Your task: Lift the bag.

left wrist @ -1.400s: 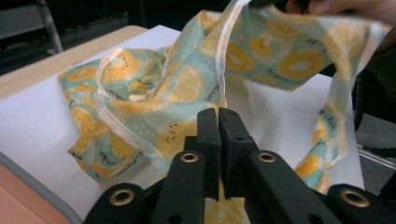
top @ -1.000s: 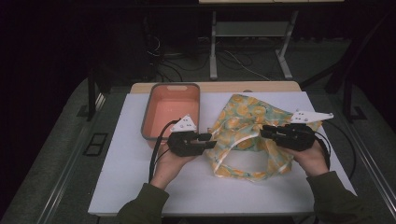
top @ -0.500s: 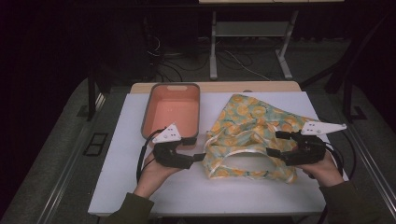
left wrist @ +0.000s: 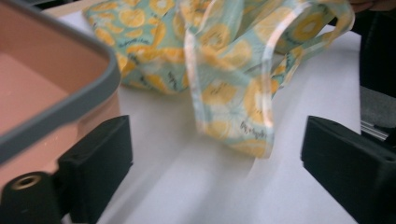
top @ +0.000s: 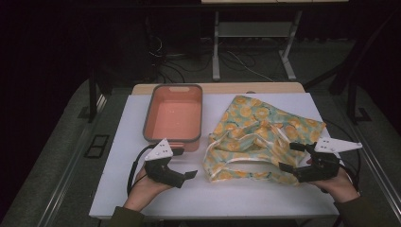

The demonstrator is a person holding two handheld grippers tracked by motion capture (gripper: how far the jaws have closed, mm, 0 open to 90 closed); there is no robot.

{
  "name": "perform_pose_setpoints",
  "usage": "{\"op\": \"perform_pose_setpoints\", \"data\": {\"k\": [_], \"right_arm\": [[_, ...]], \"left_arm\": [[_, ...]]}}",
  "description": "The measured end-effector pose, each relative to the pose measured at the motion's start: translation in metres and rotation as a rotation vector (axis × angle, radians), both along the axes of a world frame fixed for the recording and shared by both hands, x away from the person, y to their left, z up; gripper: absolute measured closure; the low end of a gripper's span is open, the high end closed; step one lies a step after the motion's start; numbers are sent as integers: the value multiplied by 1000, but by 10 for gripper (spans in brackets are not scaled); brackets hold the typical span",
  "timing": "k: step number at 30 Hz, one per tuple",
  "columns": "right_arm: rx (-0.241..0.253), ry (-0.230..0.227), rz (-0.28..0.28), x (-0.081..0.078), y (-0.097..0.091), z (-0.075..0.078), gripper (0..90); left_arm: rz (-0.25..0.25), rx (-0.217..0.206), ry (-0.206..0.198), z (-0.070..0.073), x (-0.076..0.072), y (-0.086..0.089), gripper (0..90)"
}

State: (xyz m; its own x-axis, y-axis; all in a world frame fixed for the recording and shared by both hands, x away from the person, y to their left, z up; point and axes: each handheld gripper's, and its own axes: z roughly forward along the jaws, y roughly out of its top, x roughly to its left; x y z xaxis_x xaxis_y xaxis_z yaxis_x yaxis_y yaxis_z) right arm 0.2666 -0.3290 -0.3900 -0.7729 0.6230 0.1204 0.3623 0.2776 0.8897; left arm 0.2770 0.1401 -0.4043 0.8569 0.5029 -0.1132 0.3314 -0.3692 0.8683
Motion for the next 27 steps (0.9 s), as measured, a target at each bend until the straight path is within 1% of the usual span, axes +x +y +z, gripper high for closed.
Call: {"op": "perform_pose_setpoints", "data": {"k": [4,5,7,8,11,13,18,20,27], "right_arm": [[7,-1,-5,-4,-2,-8,114],[11,0,-7,-5,-2,-10,114],[18,6,-8,-7,-4,-14,114],[19,6,-8,-8,-4,-16,114],[-2,17,-6,-9,-5,-22,114],[-8,26,-7,-9,-5,-25,114],[-23,33,-8,-8,-4,-27,114],[-20,35,-9,-8,-4,-28,114],[-26,40,-4,-7,-3,-28,114]], "left_arm": [[29,16,11,-9,-3,4,0],[32,22,11,-10,-3,5,0],[35,12,14,-13,-5,7,0],[36,14,15,-14,-5,9,0],[36,24,17,-17,-5,10,0],[30,20,21,-18,-5,10,0],[25,21,18,-18,-5,9,0],[25,14,21,-17,-6,9,0],[21,13,18,-17,-6,9,0]]}}
